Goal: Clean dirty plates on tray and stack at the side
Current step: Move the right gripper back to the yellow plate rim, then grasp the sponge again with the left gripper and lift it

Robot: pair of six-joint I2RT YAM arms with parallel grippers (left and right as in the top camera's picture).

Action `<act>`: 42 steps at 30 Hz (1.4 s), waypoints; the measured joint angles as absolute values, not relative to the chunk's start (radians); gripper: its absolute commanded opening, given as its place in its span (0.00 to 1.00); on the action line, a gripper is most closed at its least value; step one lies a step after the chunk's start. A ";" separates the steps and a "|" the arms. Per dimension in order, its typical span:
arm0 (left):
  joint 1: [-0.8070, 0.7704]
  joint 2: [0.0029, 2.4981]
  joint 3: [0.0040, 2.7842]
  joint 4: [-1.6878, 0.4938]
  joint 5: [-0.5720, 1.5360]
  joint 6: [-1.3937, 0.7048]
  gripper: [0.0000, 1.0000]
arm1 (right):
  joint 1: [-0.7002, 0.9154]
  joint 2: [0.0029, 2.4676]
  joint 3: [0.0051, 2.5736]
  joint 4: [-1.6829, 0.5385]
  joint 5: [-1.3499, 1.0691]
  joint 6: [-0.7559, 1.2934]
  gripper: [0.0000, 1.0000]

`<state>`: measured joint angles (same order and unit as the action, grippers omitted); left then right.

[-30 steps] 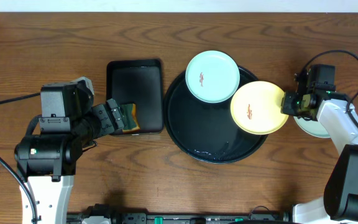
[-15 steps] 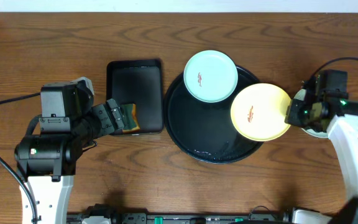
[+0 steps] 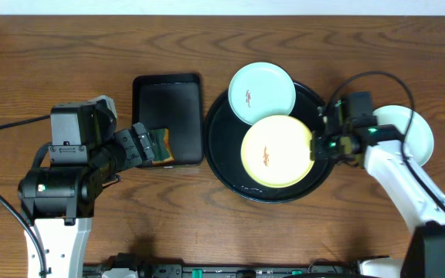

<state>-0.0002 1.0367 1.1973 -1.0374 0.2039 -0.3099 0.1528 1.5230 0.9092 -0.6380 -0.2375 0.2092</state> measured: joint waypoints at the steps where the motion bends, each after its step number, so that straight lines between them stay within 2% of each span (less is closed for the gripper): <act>1: 0.000 1.037 1.197 -1.037 0.204 -0.310 0.90 | 0.166 1.541 0.898 -0.625 -0.235 0.232 0.01; 2: 0.000 1.037 1.197 -1.037 0.204 -0.310 0.90 | 0.175 1.557 0.889 -0.620 -0.231 0.253 0.02; 5: 0.000 1.038 1.197 -1.037 0.208 -0.310 0.90 | 0.205 1.584 0.875 -0.617 -0.195 0.335 0.22; 7: 0.000 1.045 1.197 -1.037 0.211 -0.310 0.89 | 0.215 1.587 0.875 -0.611 -0.167 0.358 0.27; 16: -0.015 1.171 1.197 -1.027 0.211 -0.305 0.88 | 0.215 1.515 0.915 -0.628 -0.140 0.258 0.31; 17: -0.023 1.195 1.197 -1.024 0.211 -0.301 0.85 | 0.215 1.497 0.923 -0.627 -0.146 0.242 0.31; 19: -0.044 1.259 1.197 -1.021 0.211 -0.291 0.81 | 0.215 1.461 0.936 -0.631 -0.164 0.214 0.31; 26: -0.084 1.507 1.197 -0.984 0.145 -0.295 0.79 | 0.215 1.439 0.941 -0.668 -0.187 0.177 0.31; 28: -0.084 1.592 1.197 -0.939 0.110 -0.311 0.72 | 0.215 1.439 0.941 -0.681 -0.187 0.174 0.31; 31: -0.082 1.706 1.197 -0.845 0.081 -0.323 0.48 | 0.215 1.439 0.941 -0.688 -0.188 0.174 0.31; 35: -0.082 1.825 1.197 -0.748 0.067 -0.334 0.39 | 0.215 1.439 0.941 -0.688 -0.189 0.174 0.31; 39: -0.082 1.885 1.197 -0.686 0.059 -0.326 0.24 | 0.215 1.439 0.941 -0.688 -0.190 0.175 0.30; 41: -0.082 1.902 1.197 -0.655 0.056 -0.313 0.10 | 0.215 1.439 0.941 -0.688 -0.190 0.175 0.29; 42: -0.082 1.910 1.197 -0.641 0.056 -0.309 0.08 | 0.215 1.439 0.941 -0.688 -0.190 0.175 0.29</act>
<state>-0.0822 1.9099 1.1969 -0.6407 0.0555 -0.3088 0.2146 1.4391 0.9409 -0.6880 -0.1902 0.1745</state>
